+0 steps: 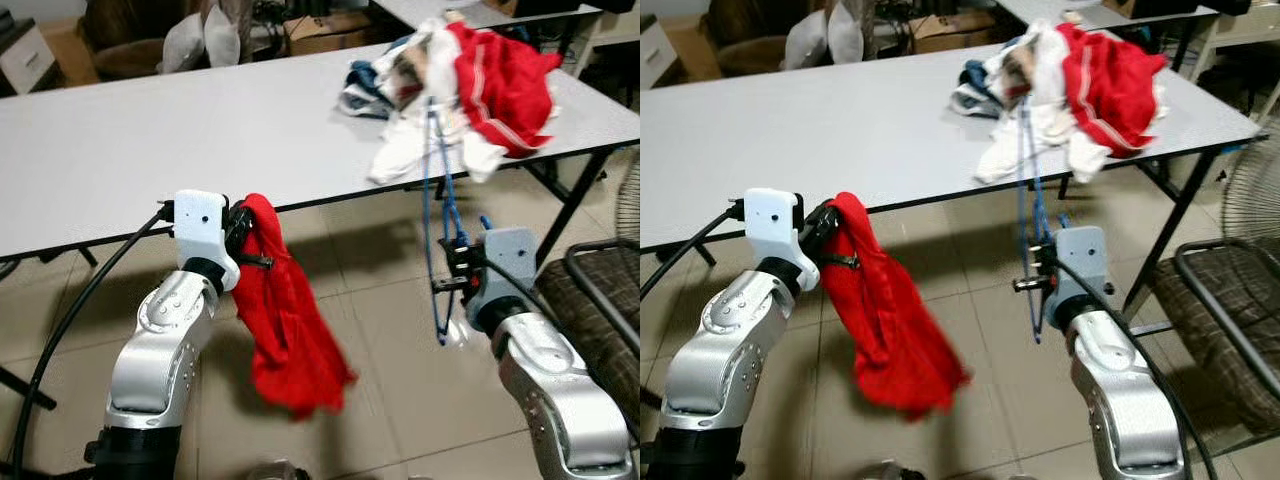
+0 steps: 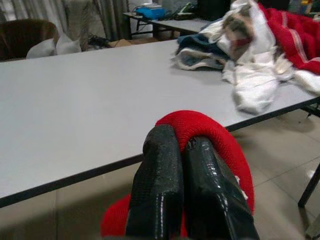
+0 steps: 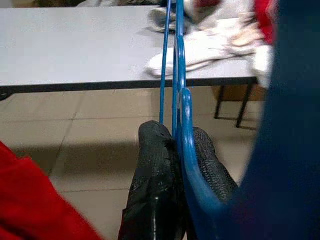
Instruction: Hang hanger
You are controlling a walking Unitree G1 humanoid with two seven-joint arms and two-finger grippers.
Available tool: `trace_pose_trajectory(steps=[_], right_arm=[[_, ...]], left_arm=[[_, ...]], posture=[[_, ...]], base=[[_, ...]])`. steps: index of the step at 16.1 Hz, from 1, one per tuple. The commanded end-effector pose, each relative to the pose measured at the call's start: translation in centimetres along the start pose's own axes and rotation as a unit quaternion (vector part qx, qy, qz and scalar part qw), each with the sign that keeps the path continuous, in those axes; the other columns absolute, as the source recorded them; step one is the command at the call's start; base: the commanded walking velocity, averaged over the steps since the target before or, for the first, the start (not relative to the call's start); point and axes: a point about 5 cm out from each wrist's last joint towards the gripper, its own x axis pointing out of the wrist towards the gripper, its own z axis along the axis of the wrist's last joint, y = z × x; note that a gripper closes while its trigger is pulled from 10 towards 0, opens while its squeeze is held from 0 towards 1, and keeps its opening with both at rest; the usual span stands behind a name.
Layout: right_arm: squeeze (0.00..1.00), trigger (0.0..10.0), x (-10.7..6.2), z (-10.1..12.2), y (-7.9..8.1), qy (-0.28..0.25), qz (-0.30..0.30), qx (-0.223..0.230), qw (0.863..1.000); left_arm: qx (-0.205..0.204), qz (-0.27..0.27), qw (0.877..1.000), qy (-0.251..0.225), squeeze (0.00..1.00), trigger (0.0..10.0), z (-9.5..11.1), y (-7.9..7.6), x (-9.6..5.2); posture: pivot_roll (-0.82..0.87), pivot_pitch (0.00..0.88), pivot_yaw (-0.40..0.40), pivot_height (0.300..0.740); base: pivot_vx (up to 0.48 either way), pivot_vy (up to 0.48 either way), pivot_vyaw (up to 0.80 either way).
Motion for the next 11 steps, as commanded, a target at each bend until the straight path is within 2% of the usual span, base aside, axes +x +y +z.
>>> trace_pose_trajectory(steps=[1,3,6,7,9,11], right_arm=[[0.00,10.0,-0.1,0.6,0.3,-0.017,0.008,0.009,1.000],[0.00,10.0,0.0,1.2,0.5,-0.036,0.007,0.032,0.999],[0.00,10.0,0.2,1.3,0.2,-0.036,-0.013,0.036,0.999],[0.00,10.0,0.4,0.8,-0.7,-0.016,-0.051,0.017,0.998],[0.00,10.0,0.5,0.9,-0.7,-0.013,-0.043,-0.012,0.999],[0.00,10.0,0.5,1.1,-0.6,-0.020,-0.032,-0.006,0.999]], left_arm=[[0.005,0.005,1.000,-0.008,0.00,10.0,0.5,0.4,0.1],[0.006,0.007,1.000,-0.009,0.00,10.0,0.6,0.5,0.1],[0.006,0.009,1.000,-0.009,0.00,10.0,0.6,0.6,0.1],[0.006,0.011,1.000,-0.010,0.00,10.0,0.7,0.7,0.1],[0.007,0.012,1.000,-0.010,0.00,10.0,0.7,0.8,0.1],[0.006,0.012,1.000,-0.011,0.00,10.0,0.7,0.6,0.1]], posture=[[-0.14,0.049,0.118,0.740],[-0.14,0.051,0.119,0.740],[-0.14,0.052,0.117,0.740],[-0.14,0.052,0.115,0.740],[-0.14,0.053,0.117,0.740],[-0.14,0.053,0.112,0.740]], base=[[0.000,0.364,0.00],[0.000,0.362,0.00],[0.000,0.374,0.00],[0.000,0.375,0.00],[0.000,0.373,0.00],[0.000,0.371,0.00]])
